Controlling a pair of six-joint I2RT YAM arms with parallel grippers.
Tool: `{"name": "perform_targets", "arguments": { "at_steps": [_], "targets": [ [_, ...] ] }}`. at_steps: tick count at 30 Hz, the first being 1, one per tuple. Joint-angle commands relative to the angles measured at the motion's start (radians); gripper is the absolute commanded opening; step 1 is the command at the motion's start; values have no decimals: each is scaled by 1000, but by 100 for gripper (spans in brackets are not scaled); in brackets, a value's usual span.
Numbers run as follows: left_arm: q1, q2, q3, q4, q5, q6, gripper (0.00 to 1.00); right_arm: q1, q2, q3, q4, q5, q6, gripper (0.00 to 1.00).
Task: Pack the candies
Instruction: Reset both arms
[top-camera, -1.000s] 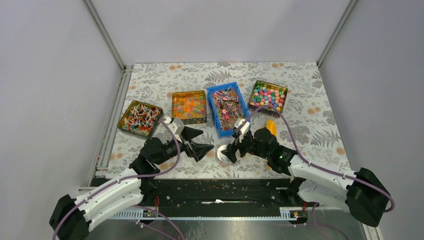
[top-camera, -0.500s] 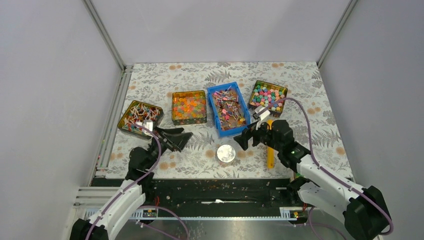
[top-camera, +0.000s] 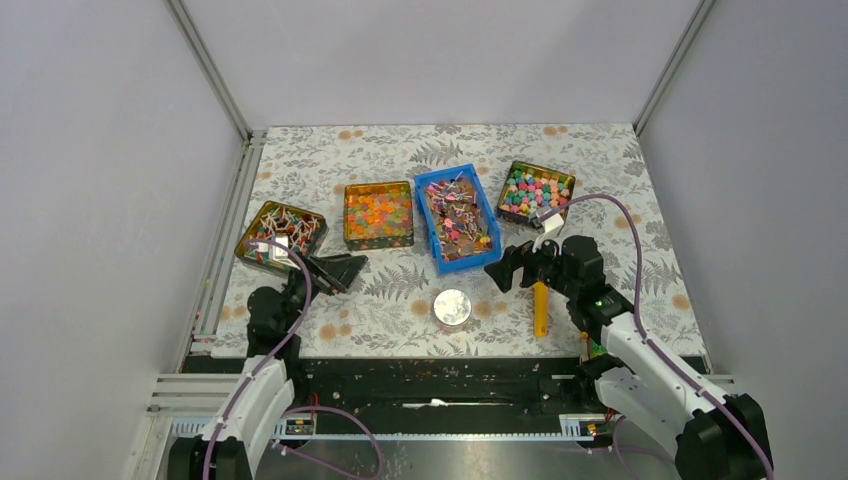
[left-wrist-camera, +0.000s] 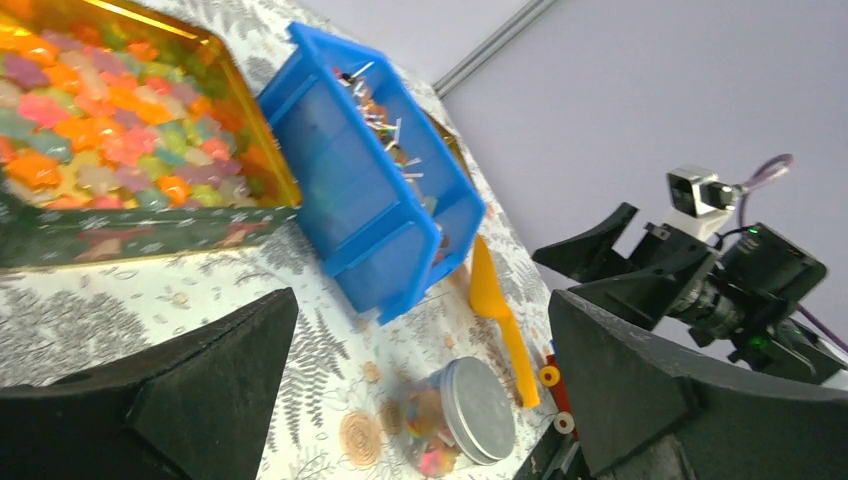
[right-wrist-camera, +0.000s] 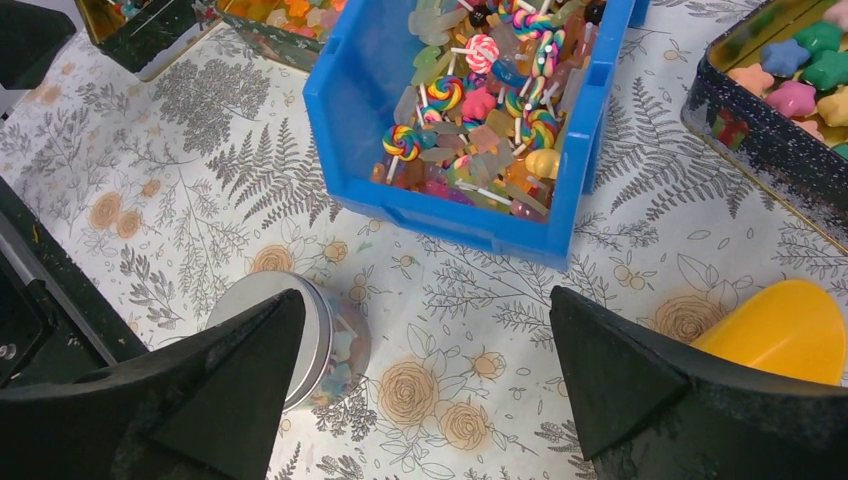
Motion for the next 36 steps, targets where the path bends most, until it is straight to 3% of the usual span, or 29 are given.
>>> {"name": "perform_targets", "arguments": {
  "at_steps": [1,8,14,30,36],
  "targets": [
    [55,39,-24,-5,92,43,99,-25,-27,-2,-13,-21,18,99],
    [67,54,152,-328,37,263,99,-60,-43,1,-56,-9,2,100],
    [69,87,268,-507,-8,424,99,-94,-53,-1,-86,-2,-10,100],
    [69,147,413,-678,-155,622,99,-181,-76,18,-165,75,-78,99],
    [70,125,387,-616,-241,693,99,-227,-86,25,-225,145,-129,100]
  ]
}}
